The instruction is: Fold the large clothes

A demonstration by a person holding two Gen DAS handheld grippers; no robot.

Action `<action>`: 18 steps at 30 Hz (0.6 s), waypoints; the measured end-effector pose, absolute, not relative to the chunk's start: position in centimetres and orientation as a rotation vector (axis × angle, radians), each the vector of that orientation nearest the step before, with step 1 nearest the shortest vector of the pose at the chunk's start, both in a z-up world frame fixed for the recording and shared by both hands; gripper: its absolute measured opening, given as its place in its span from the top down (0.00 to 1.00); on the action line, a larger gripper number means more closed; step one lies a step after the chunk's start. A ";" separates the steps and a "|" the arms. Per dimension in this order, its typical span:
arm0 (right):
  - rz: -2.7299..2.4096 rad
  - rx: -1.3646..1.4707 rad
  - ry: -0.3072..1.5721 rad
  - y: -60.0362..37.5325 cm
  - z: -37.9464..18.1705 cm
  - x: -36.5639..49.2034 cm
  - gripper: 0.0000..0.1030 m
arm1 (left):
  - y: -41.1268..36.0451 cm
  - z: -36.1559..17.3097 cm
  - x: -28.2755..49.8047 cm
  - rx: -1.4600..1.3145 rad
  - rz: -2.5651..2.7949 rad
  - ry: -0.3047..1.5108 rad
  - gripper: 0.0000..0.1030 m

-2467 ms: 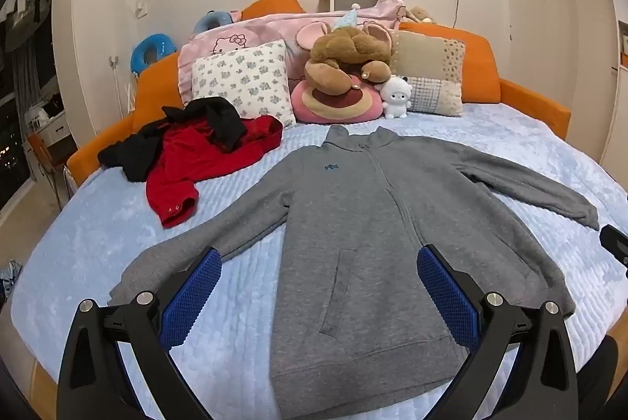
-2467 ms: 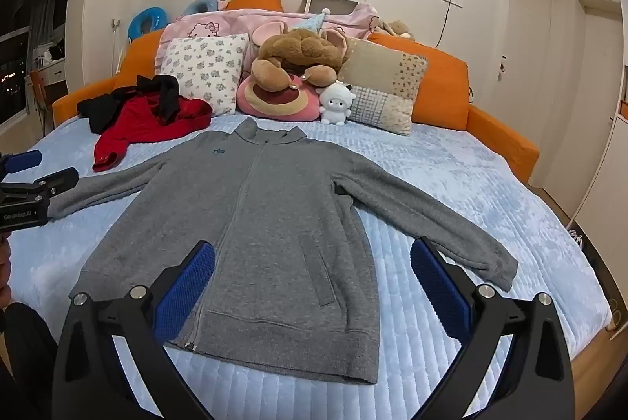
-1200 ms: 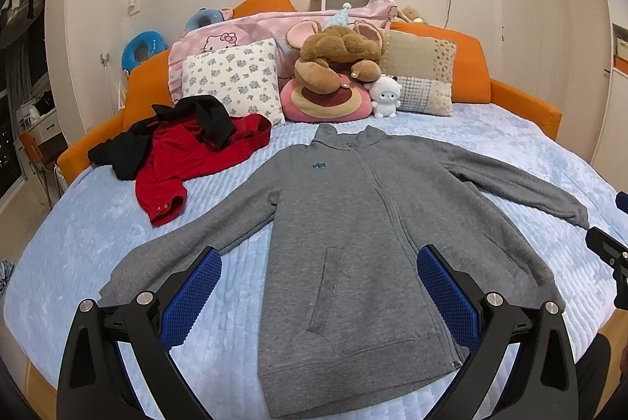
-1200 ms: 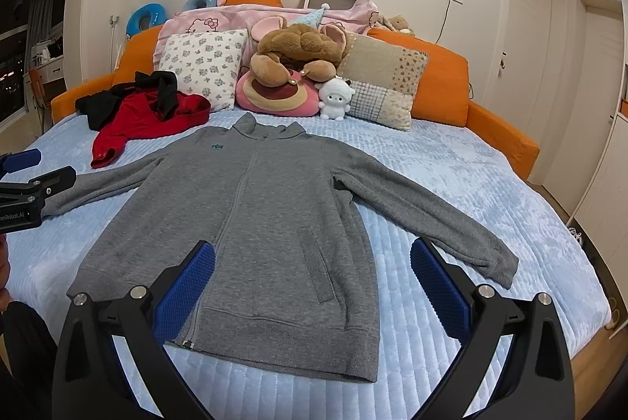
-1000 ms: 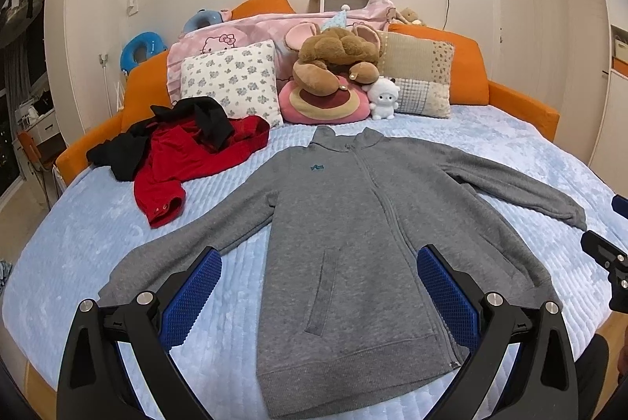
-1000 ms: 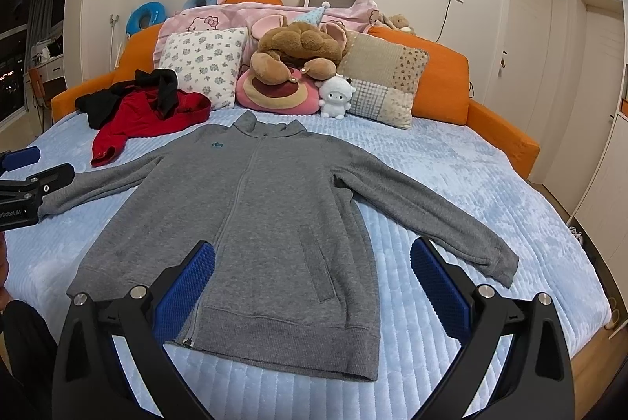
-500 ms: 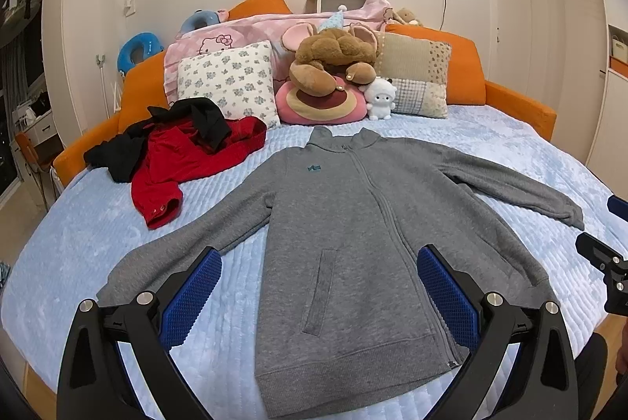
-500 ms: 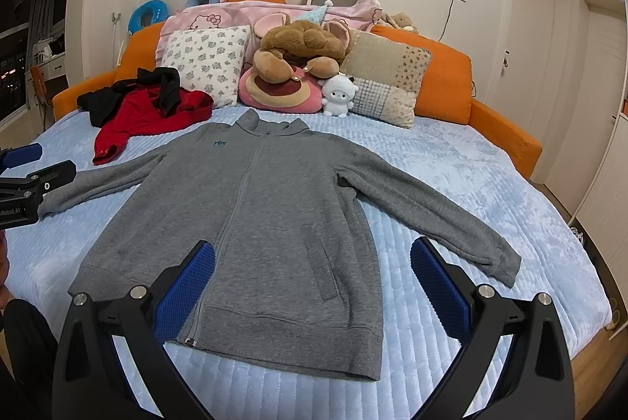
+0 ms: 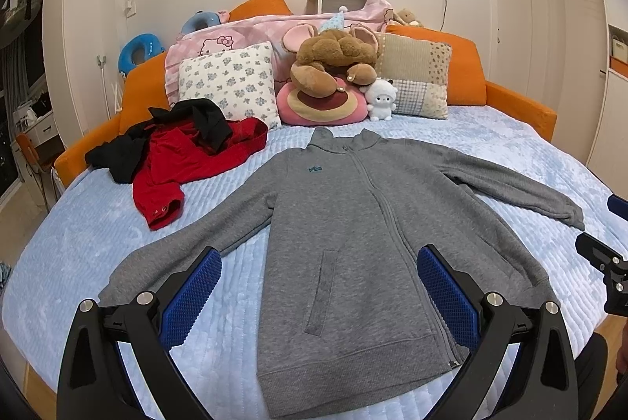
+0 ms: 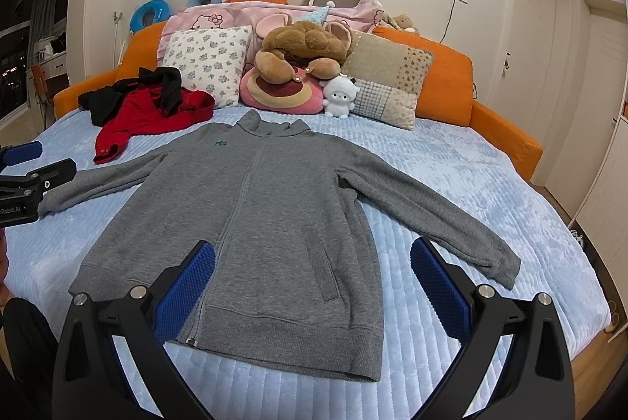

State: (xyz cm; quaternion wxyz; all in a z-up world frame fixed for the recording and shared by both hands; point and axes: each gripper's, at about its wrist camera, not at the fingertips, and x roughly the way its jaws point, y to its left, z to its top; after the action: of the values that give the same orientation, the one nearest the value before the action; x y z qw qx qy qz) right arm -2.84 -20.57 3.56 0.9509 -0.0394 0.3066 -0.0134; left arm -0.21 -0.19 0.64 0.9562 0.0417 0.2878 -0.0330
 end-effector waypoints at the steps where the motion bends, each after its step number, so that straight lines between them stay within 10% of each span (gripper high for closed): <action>1: -0.028 -0.080 0.622 -20.5 3.6 -2.9 0.04 | -0.2 0.6 -0.2 0.084 -0.067 0.585 0.02; 18: -0.029 -0.080 0.624 -20.6 3.5 -2.8 0.04 | -0.4 0.4 -0.2 0.092 -0.066 0.587 0.02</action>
State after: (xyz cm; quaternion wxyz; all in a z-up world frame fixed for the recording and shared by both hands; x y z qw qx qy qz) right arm -2.83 -20.56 3.52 0.9509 -0.0394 0.3067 -0.0143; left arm -0.19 -0.44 0.43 0.9556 0.0455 0.2893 -0.0324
